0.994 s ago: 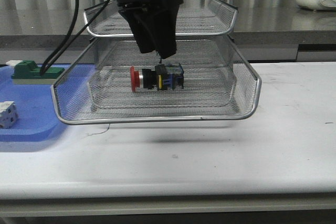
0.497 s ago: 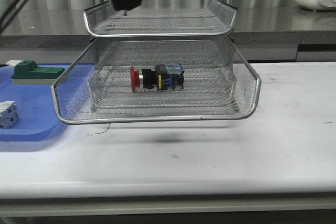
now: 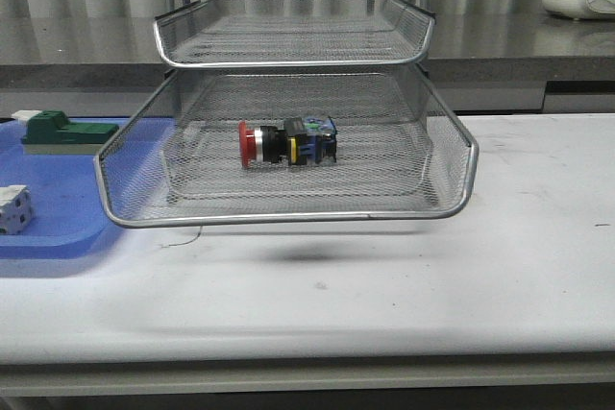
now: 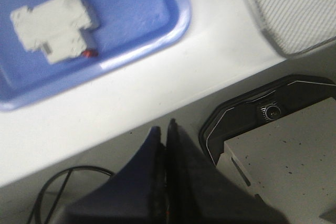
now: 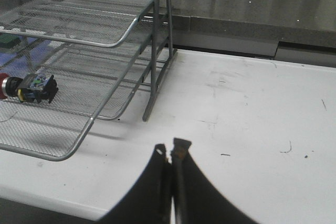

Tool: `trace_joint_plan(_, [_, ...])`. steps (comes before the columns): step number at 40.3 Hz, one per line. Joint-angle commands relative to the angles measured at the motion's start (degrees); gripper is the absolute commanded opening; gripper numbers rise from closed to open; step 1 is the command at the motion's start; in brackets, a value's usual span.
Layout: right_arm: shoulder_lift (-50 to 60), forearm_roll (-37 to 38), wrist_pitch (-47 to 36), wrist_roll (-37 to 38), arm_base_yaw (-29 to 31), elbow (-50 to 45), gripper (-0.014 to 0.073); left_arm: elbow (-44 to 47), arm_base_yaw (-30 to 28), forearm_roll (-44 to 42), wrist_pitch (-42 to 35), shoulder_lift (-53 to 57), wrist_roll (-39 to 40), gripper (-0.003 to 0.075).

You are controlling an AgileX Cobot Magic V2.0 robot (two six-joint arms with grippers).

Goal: Place button on rack with both arms

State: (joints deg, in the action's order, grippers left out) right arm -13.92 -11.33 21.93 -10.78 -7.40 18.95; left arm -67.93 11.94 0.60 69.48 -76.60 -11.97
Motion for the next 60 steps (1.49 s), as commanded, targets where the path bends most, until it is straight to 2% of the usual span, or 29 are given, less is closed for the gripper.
trace_joint_plan(1, [-0.47,-0.36,-4.65,-0.14,-0.05,1.66,-0.006,5.09,-4.32,2.58,-5.48,8.34,0.86,-0.0019])
trace_joint_plan(8, [-0.47,-0.36,-4.65,-0.14,-0.05,1.66,-0.006,16.86,-9.62,5.8,-15.62,21.1,2.06,-0.0019])
trace_joint_plan(17, [-0.47,-0.36,-4.65,-0.14,-0.05,1.66,-0.006,28.72,-10.67,6.17,-26.19,41.29,2.06,-0.0019])
trace_joint_plan(25, [-0.47,-0.36,-4.65,-0.14,-0.05,1.66,-0.006,34.93,-10.67,6.17,-30.74,58.68,2.06,-0.0019])
trace_joint_plan(32, [-0.47,-0.36,-4.65,-0.14,-0.05,1.66,-0.006,36.4,-10.67,6.33,-30.22,70.68,2.06,-0.0019])
trace_joint_plan(40, [-0.47,-0.36,-4.65,-0.14,-0.05,1.66,-0.006,36.4,-10.67,6.33,-30.34,76.6,2.06,-0.0019])
trace_joint_plan(60, [-0.47,-0.36,-4.65,-0.14,-0.05,1.66,-0.006,36.4,-10.67,5.97,-30.43,76.67,1.94,-0.0019])
